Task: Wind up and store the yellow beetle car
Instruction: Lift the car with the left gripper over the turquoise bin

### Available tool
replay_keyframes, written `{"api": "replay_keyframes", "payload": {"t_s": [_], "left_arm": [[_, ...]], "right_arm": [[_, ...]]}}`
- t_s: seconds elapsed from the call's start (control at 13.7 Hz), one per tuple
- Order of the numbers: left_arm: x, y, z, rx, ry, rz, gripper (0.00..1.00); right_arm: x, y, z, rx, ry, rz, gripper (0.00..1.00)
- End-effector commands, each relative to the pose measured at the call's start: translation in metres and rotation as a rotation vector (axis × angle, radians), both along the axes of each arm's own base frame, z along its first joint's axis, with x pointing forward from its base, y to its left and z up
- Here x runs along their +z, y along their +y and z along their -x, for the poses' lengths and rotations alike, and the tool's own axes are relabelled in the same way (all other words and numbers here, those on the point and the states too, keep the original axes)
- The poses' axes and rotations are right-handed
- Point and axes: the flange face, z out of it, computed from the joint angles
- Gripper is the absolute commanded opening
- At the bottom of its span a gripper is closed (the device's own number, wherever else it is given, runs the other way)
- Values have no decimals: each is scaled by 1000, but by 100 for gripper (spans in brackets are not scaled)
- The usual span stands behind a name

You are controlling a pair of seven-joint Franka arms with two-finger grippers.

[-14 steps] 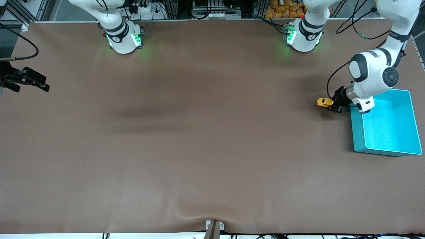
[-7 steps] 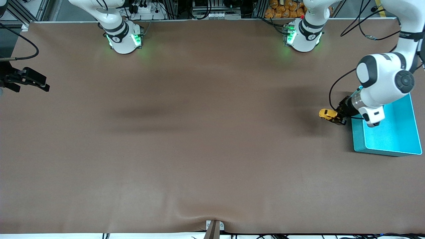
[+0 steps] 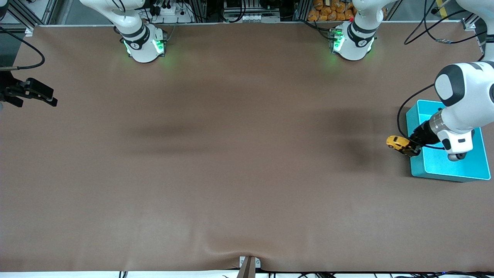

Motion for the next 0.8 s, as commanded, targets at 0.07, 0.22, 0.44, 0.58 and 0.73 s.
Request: {"api": "replay_keyframes", "payload": {"t_s": [0.07, 0.22, 0.44, 0.58, 0.73], "left_arm": [[21, 10, -23, -127, 34, -14, 0], [31, 19, -30, -213, 64, -44, 0], [32, 44, -35, -353, 102, -97, 0], [29, 71, -32, -438, 108, -95, 0], [25, 101, -26, -543, 114, -84, 0]], "right_arm": [[5, 0, -1, -12, 2, 10, 100], [6, 0, 0, -12, 1, 10, 100], [5, -1, -1, -15, 2, 10, 100], [6, 0, 0, -14, 2, 10, 100], [5, 0, -1, -15, 2, 10, 100]]}}
